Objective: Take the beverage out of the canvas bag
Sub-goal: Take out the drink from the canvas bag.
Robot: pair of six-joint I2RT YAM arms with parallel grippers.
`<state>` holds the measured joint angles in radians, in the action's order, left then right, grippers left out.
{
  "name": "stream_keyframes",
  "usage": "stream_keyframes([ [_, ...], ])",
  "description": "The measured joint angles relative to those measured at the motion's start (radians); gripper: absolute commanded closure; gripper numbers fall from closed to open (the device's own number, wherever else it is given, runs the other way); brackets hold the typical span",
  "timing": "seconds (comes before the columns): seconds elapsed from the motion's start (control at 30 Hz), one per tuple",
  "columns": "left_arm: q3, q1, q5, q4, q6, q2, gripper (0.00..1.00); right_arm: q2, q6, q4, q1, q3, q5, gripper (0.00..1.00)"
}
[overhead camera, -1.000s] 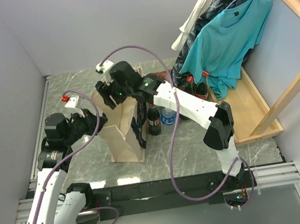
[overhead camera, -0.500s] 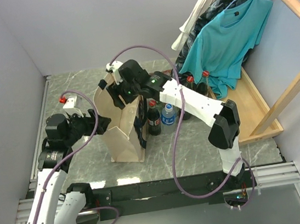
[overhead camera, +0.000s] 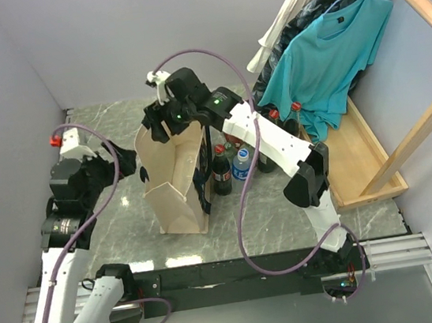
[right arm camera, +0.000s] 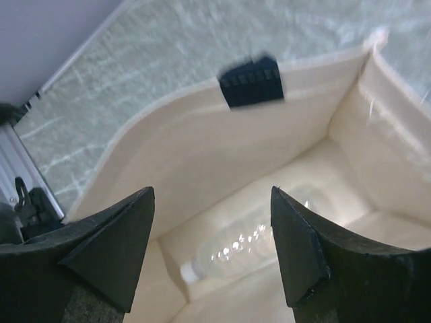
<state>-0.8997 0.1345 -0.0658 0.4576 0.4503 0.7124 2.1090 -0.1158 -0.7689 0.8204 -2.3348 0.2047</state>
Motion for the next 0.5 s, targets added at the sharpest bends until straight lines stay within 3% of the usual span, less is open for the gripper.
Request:
stream_keyframes([
  [0.13, -0.084, 0.0, 0.089, 0.055, 0.066, 0.013, 0.04, -0.016, -0.06, -0.028, -0.007, 0.079, 0.005, 0.23],
  [0.5, -0.252, 0.0, 0.256, 0.162, 0.139, 0.068, 0.04, -0.027, -0.149, -0.153, -0.017, 0.054, 0.005, 0.24],
])
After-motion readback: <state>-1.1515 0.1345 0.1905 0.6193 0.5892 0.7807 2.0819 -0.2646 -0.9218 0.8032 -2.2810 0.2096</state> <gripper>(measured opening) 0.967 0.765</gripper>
